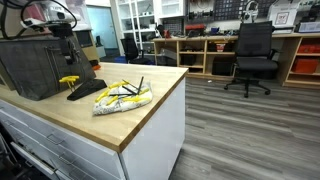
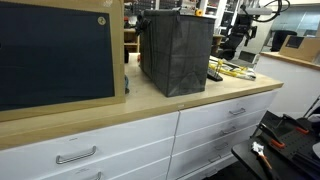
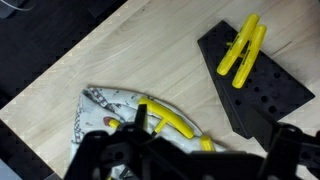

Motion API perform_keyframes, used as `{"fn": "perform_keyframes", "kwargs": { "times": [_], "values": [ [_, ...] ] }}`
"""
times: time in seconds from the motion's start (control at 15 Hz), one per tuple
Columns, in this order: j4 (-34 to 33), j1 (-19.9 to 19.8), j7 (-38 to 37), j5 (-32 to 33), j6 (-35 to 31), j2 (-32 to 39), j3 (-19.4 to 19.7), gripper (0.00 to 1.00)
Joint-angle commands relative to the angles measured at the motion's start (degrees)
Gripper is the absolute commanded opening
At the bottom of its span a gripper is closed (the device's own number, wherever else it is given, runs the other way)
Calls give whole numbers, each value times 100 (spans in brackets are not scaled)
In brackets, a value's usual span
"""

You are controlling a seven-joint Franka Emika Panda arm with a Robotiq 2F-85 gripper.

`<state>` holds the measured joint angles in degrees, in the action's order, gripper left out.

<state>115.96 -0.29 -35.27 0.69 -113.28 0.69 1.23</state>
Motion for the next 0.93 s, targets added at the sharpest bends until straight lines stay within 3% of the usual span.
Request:
{"fn": "perform_keyframes", "kwargs": {
  "times": [0.0,0.87],
  "values": [
    [-145,25,22,-324,124,129,-53,100],
    [-313,214,-97,-475,-168,695,-122,100]
  ]
}}
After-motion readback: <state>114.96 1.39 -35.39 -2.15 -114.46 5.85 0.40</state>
